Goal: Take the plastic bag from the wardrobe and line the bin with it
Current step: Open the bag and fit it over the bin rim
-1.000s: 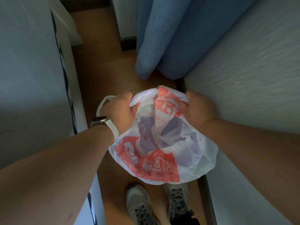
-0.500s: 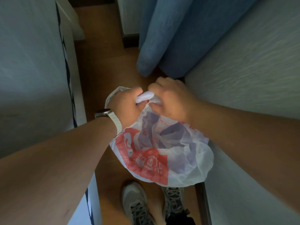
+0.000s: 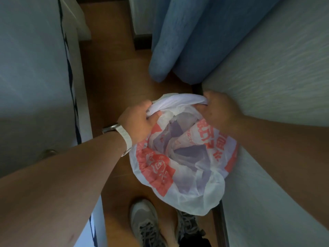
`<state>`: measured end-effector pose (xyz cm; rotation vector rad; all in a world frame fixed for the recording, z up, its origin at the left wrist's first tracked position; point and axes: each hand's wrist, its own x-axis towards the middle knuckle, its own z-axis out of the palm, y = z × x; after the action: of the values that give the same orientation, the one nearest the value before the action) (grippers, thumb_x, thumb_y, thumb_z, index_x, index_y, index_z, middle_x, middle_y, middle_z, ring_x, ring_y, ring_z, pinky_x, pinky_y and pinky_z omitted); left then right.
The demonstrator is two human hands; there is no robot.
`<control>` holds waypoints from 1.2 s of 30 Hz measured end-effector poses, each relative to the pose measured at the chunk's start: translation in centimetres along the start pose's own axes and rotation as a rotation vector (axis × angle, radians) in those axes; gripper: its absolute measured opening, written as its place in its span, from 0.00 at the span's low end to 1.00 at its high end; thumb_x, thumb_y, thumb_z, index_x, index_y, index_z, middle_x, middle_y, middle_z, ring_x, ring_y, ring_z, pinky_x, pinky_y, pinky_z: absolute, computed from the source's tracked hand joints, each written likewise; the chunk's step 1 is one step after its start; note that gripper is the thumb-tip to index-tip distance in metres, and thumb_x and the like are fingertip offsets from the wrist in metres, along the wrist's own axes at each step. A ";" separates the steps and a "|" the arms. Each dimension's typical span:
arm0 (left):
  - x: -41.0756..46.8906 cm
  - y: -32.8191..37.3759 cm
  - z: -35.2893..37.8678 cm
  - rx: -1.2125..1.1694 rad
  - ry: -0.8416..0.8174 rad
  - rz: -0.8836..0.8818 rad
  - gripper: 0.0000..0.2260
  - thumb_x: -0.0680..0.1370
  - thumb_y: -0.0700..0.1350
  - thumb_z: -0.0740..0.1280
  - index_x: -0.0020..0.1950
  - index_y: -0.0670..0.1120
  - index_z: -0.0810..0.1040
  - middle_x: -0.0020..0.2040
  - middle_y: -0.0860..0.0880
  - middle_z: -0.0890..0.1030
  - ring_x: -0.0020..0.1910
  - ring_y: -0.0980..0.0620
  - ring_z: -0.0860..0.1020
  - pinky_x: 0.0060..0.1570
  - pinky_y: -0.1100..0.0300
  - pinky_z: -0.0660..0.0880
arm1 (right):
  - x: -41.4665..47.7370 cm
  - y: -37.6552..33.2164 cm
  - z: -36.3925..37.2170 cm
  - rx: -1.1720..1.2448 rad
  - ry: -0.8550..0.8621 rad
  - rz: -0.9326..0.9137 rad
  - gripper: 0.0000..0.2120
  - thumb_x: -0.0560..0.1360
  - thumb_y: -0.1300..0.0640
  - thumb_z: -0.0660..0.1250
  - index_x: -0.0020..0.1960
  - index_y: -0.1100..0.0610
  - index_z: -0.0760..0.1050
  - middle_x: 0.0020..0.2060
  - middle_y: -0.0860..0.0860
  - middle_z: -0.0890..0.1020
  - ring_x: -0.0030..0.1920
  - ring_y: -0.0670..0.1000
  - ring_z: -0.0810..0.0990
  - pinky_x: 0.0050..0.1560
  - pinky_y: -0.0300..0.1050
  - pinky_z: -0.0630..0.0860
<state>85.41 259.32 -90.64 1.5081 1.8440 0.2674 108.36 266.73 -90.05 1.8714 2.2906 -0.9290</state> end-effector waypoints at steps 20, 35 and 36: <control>-3.1 -0.1 1.0 0.040 0.287 0.100 0.09 0.78 0.44 0.66 0.57 0.44 0.76 0.49 0.45 0.78 0.44 0.45 0.77 0.37 0.53 0.75 | 1.6 -6.8 3.1 -0.335 -0.055 -0.662 0.12 0.77 0.53 0.62 0.59 0.54 0.74 0.52 0.55 0.76 0.51 0.59 0.72 0.48 0.52 0.66; -2.2 0.0 2.3 -0.031 0.181 0.012 0.11 0.78 0.50 0.66 0.57 0.46 0.77 0.49 0.46 0.81 0.47 0.43 0.78 0.42 0.57 0.70 | 0.9 -1.7 1.4 -0.340 -0.017 -0.205 0.16 0.76 0.45 0.63 0.54 0.57 0.72 0.48 0.57 0.77 0.47 0.59 0.76 0.40 0.47 0.68; -2.3 0.2 2.2 -0.058 0.168 0.001 0.12 0.79 0.53 0.66 0.58 0.47 0.77 0.49 0.48 0.80 0.47 0.45 0.78 0.42 0.58 0.69 | 0.3 -1.6 1.4 -0.344 0.017 -0.192 0.15 0.76 0.45 0.63 0.54 0.57 0.72 0.48 0.57 0.76 0.48 0.59 0.76 0.42 0.48 0.69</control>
<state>87.09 256.69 -91.19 1.4853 1.9489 0.4565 106.37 266.20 -90.68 1.5492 2.4795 -0.4892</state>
